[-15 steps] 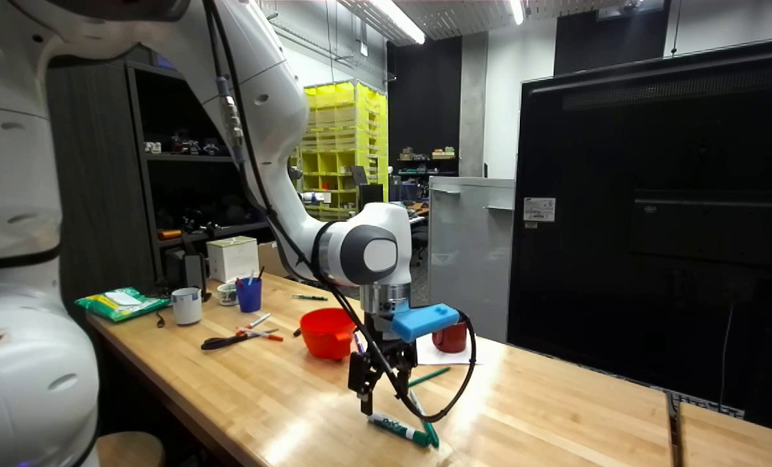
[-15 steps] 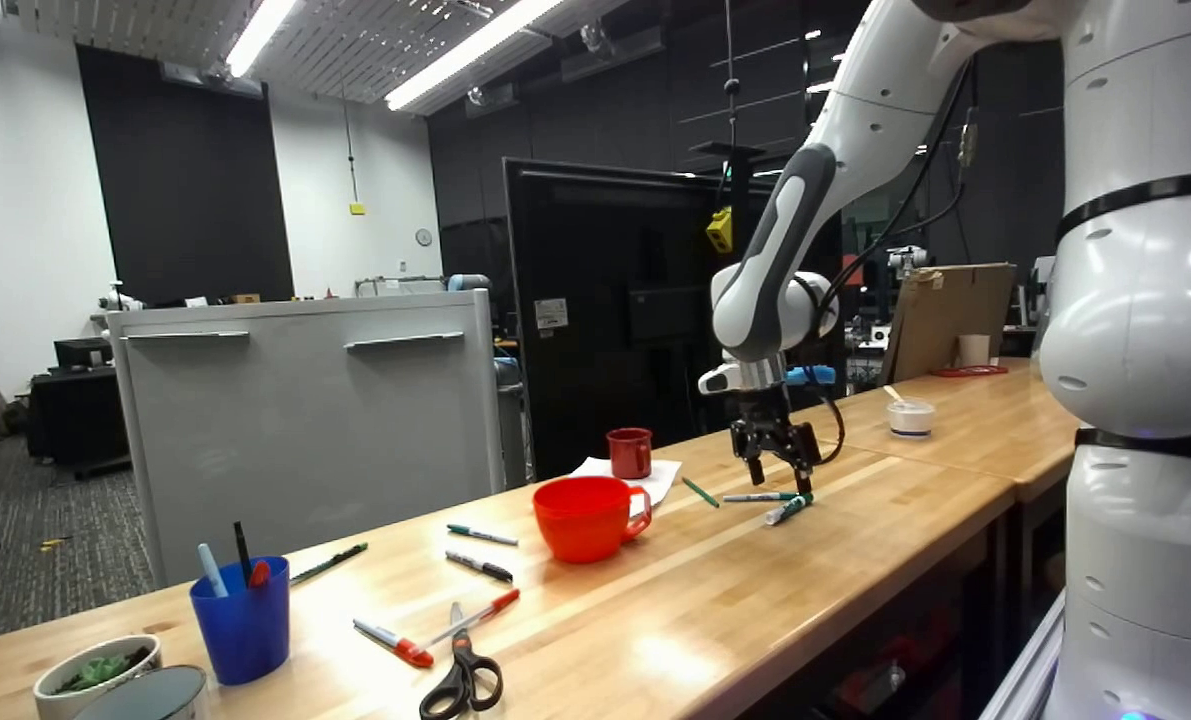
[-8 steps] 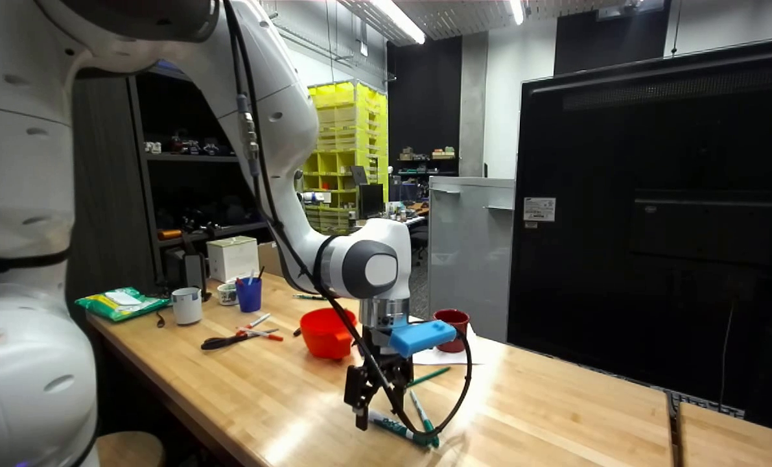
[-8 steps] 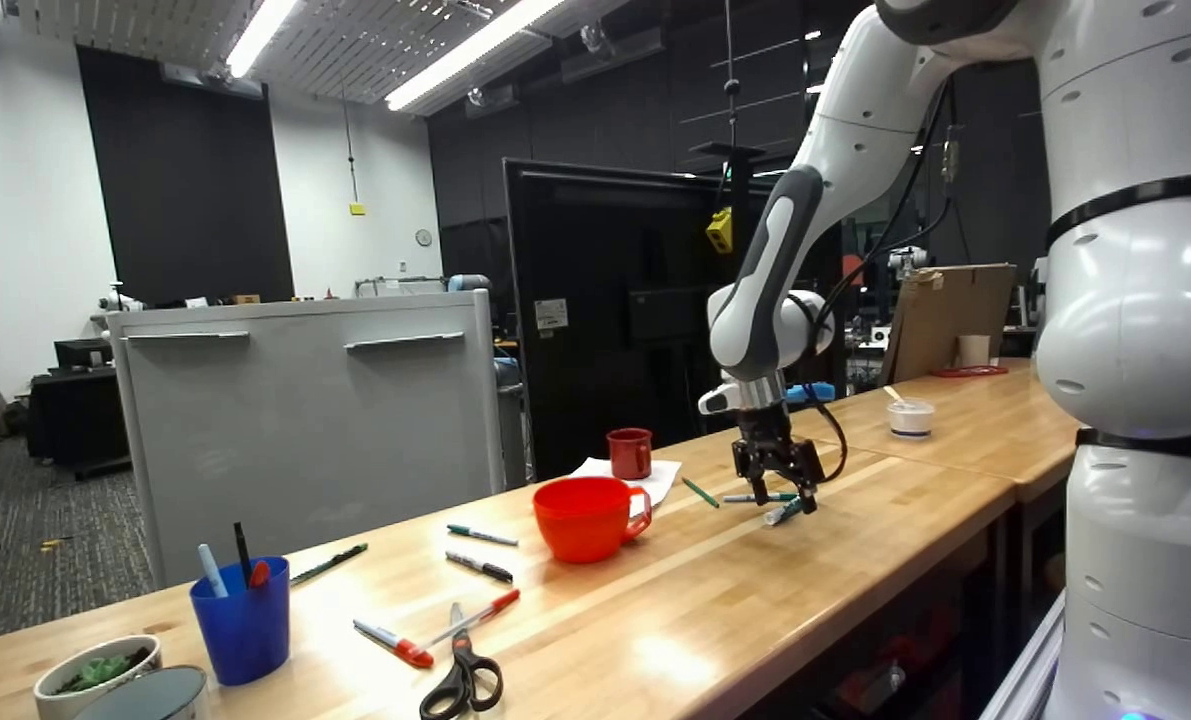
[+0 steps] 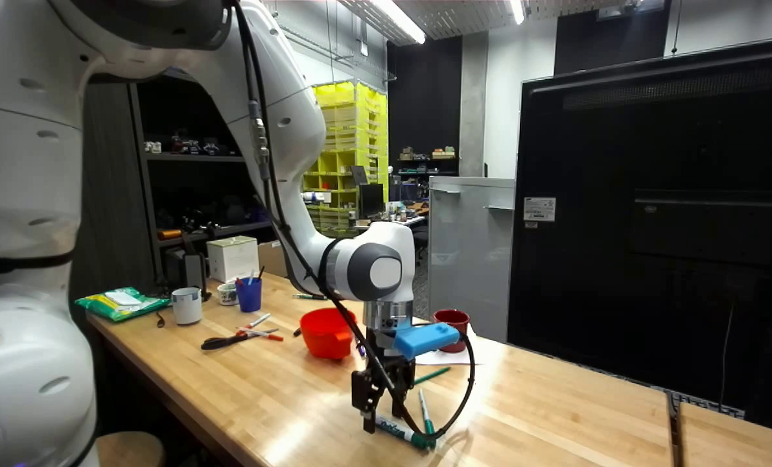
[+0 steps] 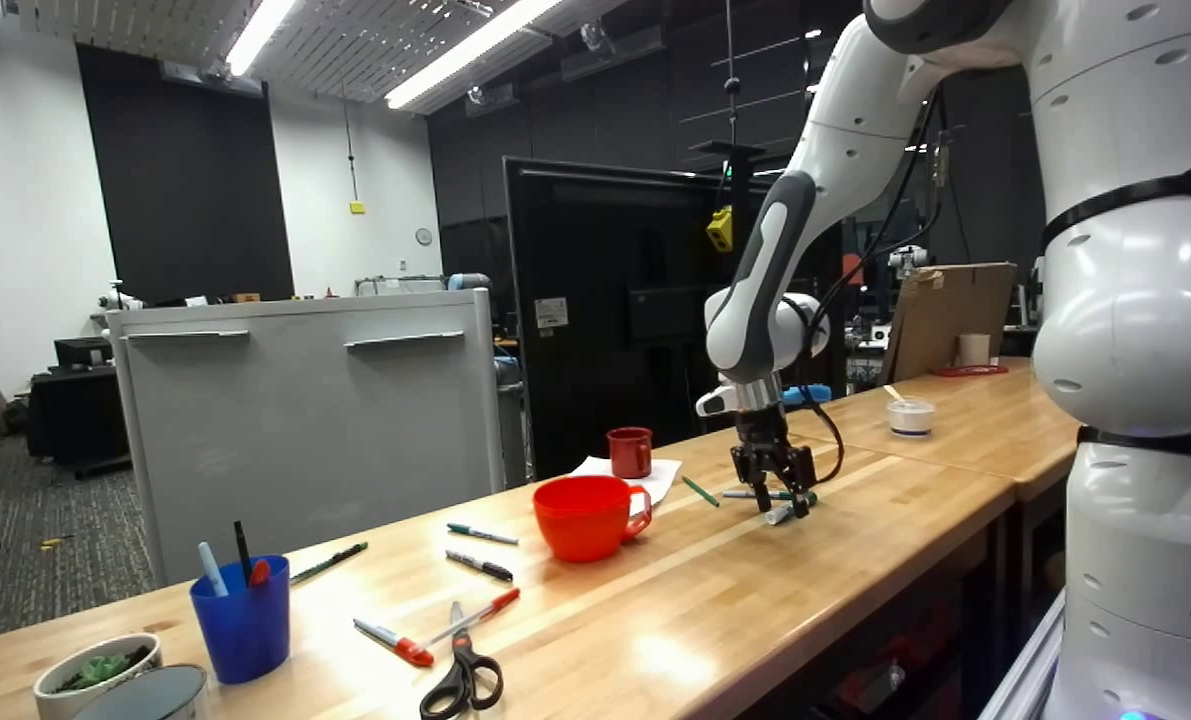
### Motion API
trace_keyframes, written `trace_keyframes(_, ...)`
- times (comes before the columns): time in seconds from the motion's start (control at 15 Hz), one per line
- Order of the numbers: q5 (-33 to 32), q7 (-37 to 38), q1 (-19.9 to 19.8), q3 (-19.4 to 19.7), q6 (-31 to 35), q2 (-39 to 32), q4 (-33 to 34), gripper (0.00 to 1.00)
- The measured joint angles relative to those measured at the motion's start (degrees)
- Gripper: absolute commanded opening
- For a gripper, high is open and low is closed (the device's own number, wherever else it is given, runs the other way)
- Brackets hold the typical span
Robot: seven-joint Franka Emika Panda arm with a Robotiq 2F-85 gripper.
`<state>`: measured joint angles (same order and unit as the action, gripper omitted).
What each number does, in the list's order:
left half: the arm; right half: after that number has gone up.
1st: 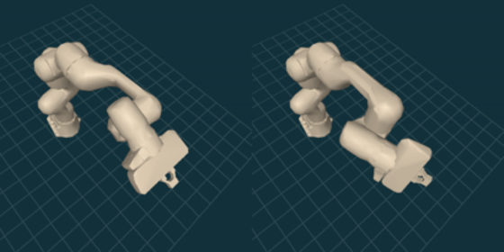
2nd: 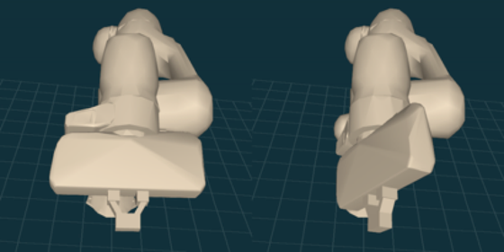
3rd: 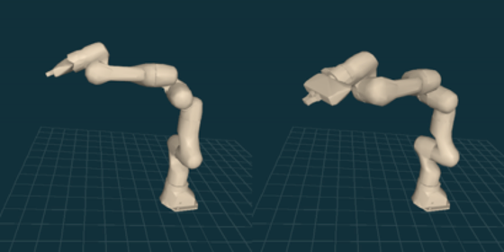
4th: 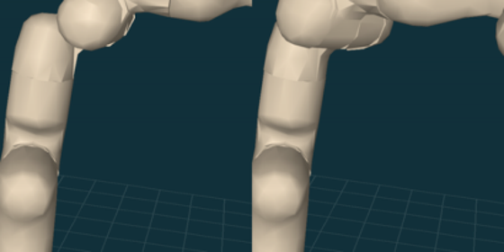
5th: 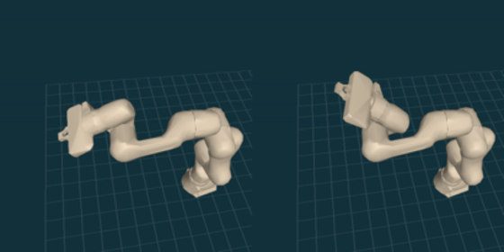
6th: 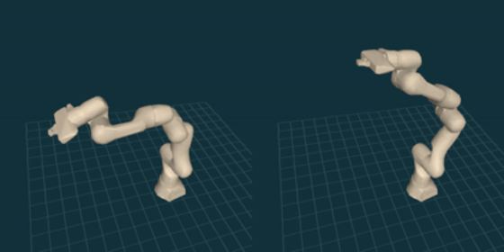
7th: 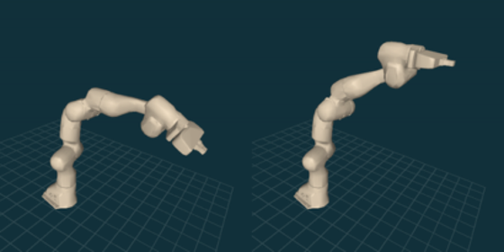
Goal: Move one green marker to the left
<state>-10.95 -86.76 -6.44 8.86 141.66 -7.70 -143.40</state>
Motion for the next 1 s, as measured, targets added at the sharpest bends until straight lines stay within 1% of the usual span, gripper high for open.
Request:
trace_keyframes(0.13, 0.6, -0.1, -0.3, -0.2, 0.0, 0.0, 0.4, 0.27)
trace_keyframes(0.27, 1.5, -0.4, -0.7, -0.3, 0.1, 0.0, 0.6, 0.12)
trace_keyframes(0.33, 1.9, -0.5, -0.8, -0.3, 0.1, 0.0, 0.6, 0.05)
trace_keyframes(0.4, 2.3, -0.7, -0.9, -0.3, 0.1, 0.0, 0.6, 0.01)
trace_keyframes(0.53, 2.7, -0.7, -1.0, -0.3, 0.1, 0.1, 0.7, 0.05)
trace_keyframes(0.87, 3.0, -0.7, -1.0, -0.4, 0.0, 0.1, 0.6, 0.05)
trace_keyframes(1.0, 2.1, -0.3, -1.0, -0.4, -0.2, 0.6, 0.6, 0.05)
